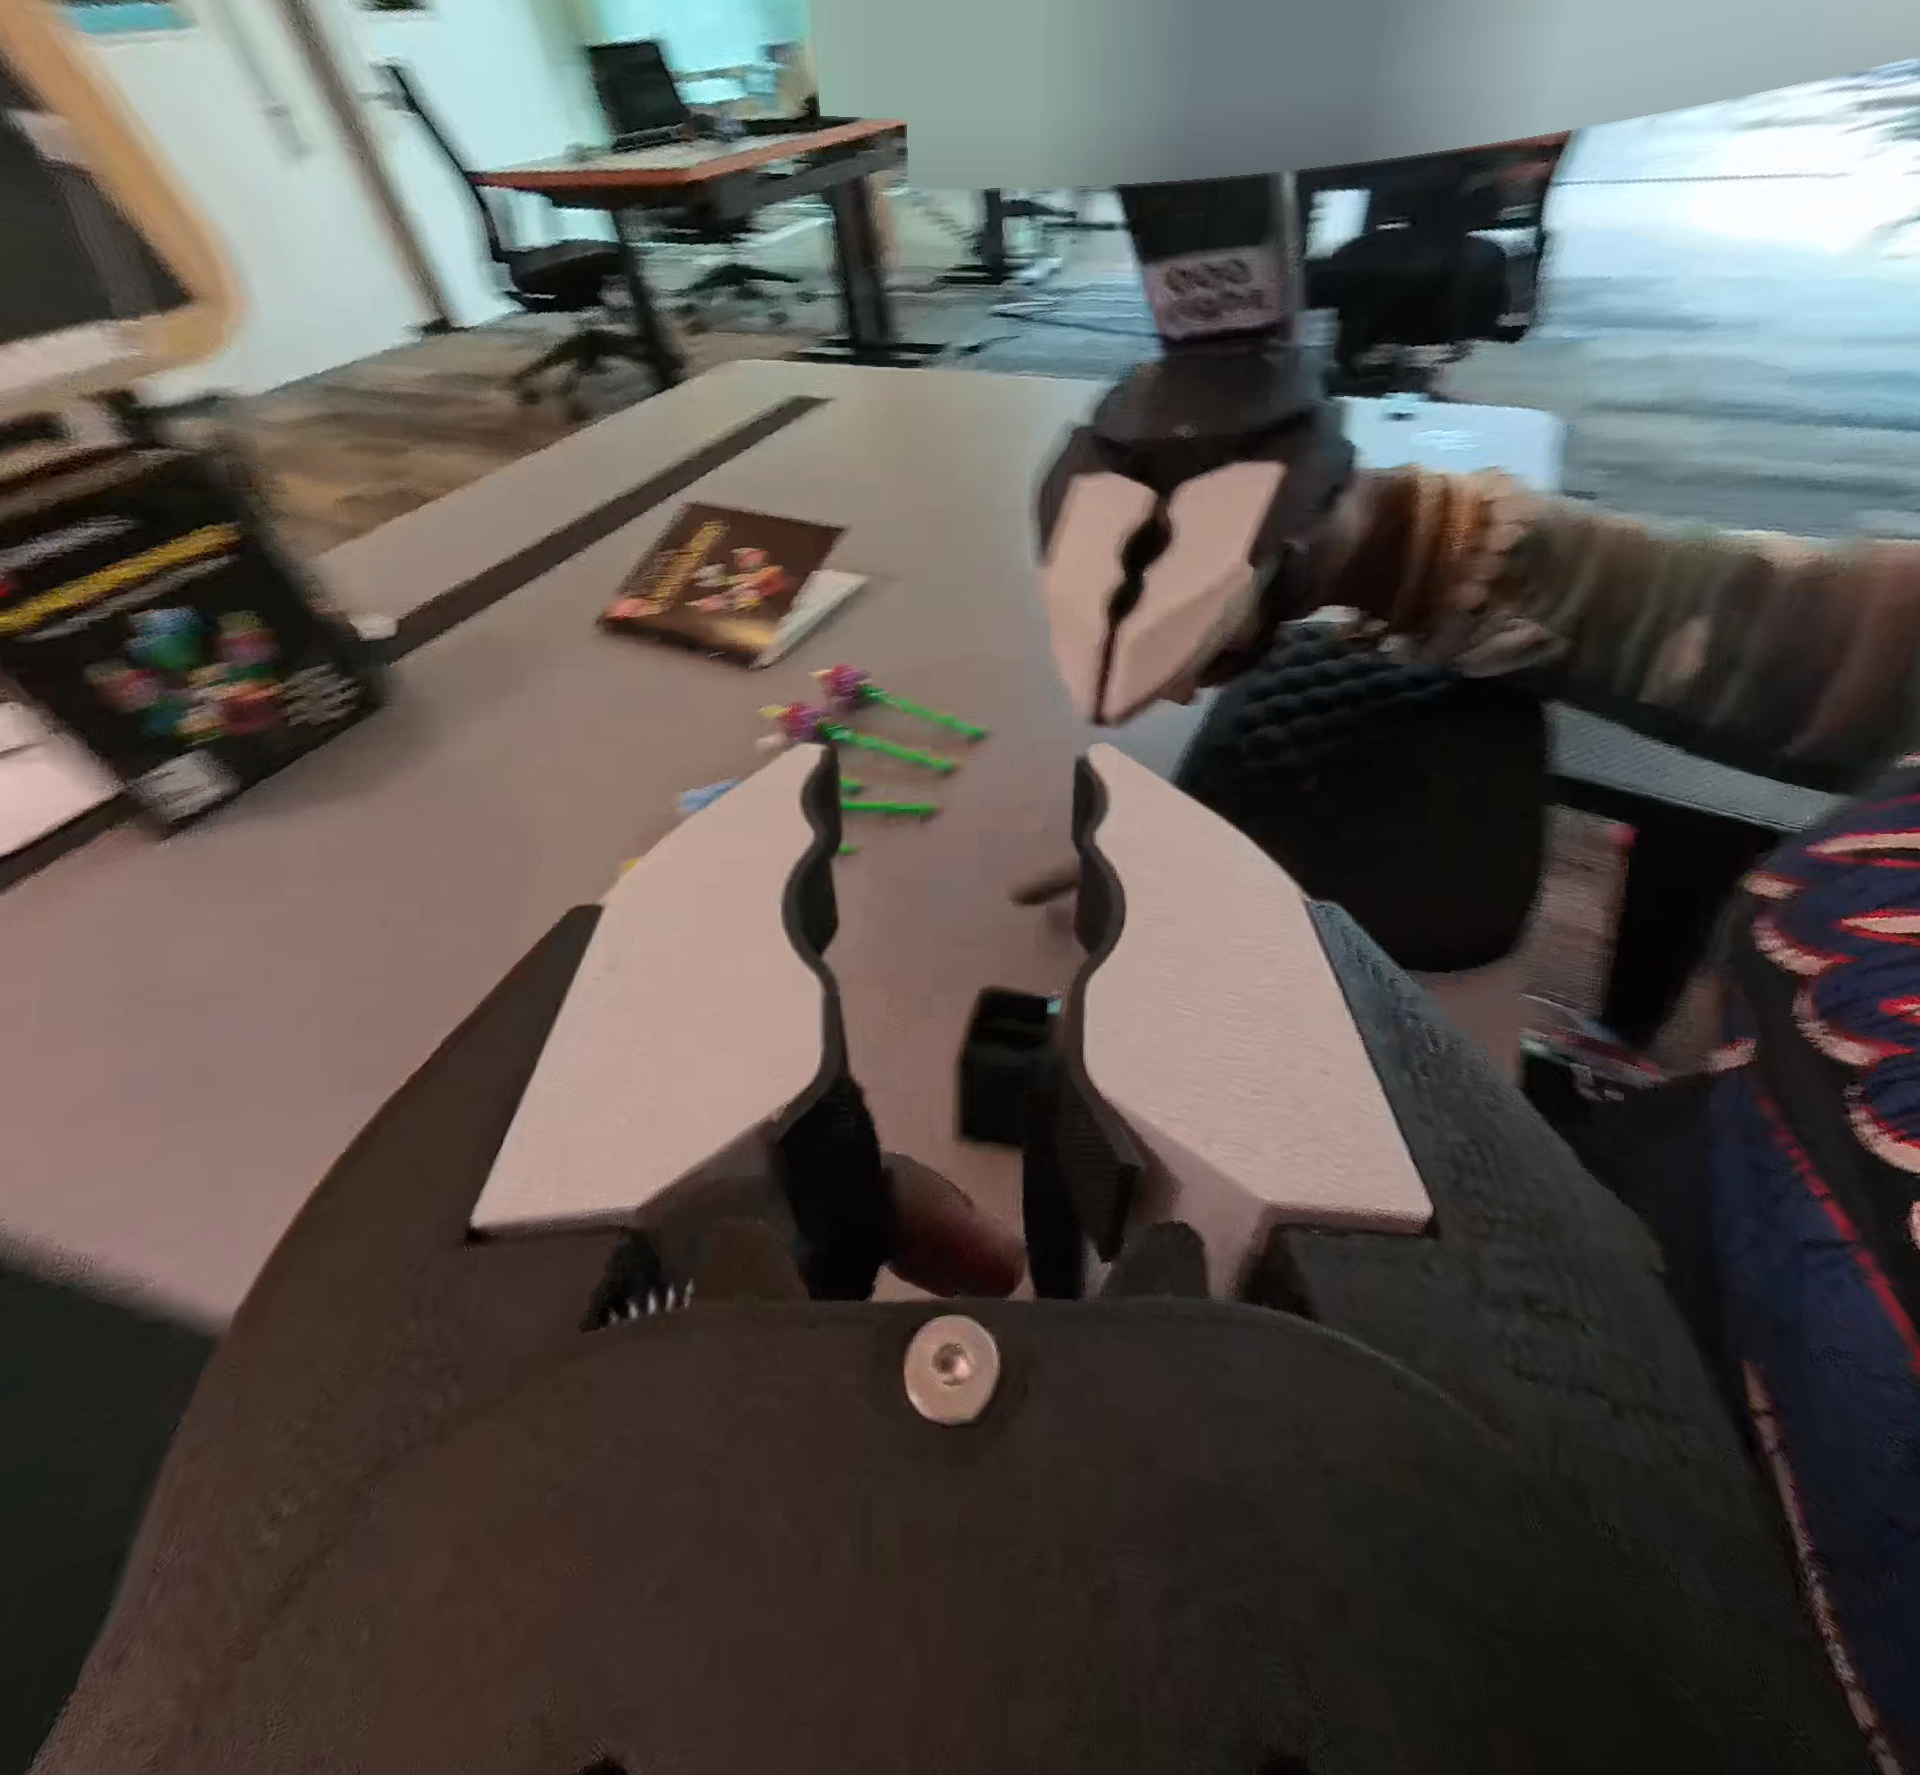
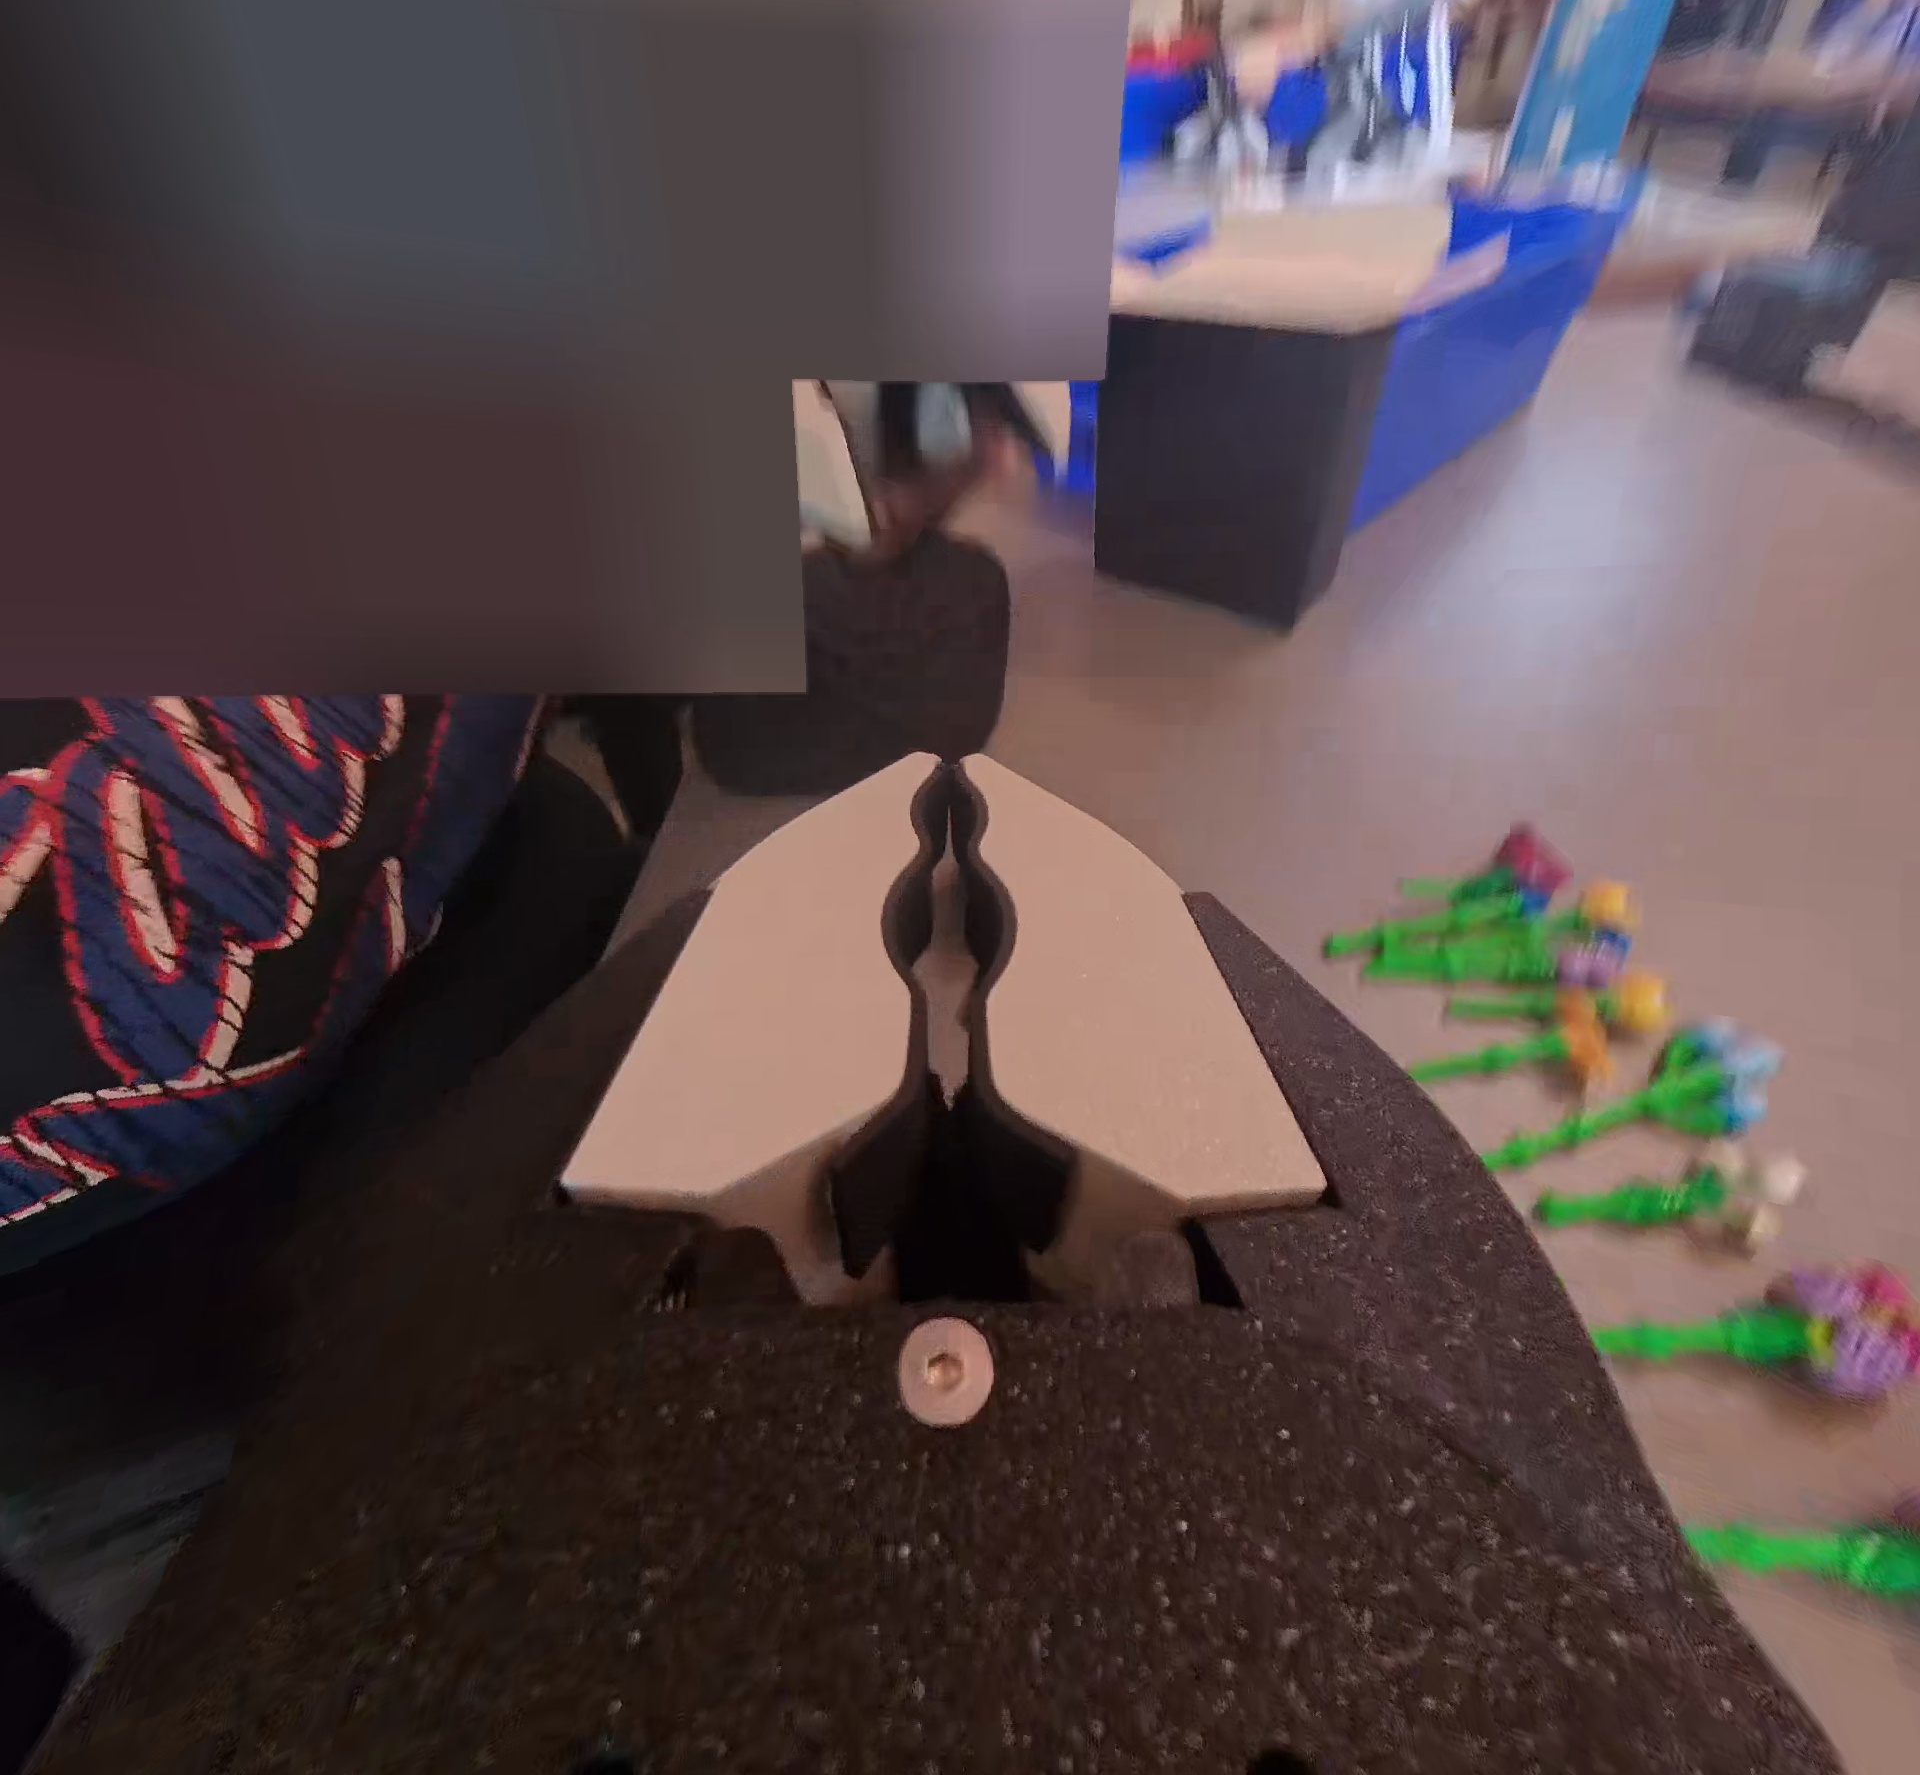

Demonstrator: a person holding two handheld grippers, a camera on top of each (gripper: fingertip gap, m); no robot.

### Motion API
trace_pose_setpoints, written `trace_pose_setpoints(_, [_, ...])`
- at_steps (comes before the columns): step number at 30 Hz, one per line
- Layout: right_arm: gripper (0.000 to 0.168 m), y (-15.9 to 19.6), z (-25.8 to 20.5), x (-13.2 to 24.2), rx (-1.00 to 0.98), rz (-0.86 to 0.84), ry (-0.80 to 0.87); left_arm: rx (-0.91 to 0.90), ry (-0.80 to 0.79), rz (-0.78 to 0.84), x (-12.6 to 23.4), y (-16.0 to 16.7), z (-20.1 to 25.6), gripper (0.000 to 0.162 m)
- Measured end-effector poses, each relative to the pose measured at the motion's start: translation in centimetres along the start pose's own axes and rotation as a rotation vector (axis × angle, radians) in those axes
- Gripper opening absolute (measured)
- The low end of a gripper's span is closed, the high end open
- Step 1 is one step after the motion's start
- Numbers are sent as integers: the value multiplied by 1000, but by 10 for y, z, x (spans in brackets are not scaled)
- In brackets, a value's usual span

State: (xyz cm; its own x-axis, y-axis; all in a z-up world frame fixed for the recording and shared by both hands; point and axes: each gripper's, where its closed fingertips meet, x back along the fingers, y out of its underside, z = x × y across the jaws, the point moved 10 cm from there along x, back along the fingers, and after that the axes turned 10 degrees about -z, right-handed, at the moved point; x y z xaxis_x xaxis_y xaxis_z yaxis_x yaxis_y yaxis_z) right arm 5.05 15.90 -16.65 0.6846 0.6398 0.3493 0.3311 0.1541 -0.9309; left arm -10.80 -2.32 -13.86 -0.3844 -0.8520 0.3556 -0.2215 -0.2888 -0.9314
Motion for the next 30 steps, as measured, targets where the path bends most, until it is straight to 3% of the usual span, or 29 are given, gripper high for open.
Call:
trace_pose_setpoints(5, [0,28,14,-13,-248,-259,18,16,-439,-74,67,16,-5,44])
trace_pose_setpoints(8, [2,23,15,-12,-177,-249,76,75,-634,-166,99,41,-8,44])
trace_pose_setpoints(10, [14,20,14,-12,-149,-233,98,143,-701,-246,111,62,-11,47])
trace_pose_setpoints(14, [41,16,13,-19,-118,-231,108,186,-749,-321,115,87,-26,57])
trace_pose_setpoints(25, [42,20,6,-22,-73,-223,114,208,-809,-140,87,105,-84,73])
trace_pose_setpoints(27, [42,20,7,-22,-86,-213,105,170,-777,-137,83,105,-90,73])
trace_pose_setpoints(30, [42,20,7,-22,-87,-199,97,126,-730,-138,75,102,-96,60])
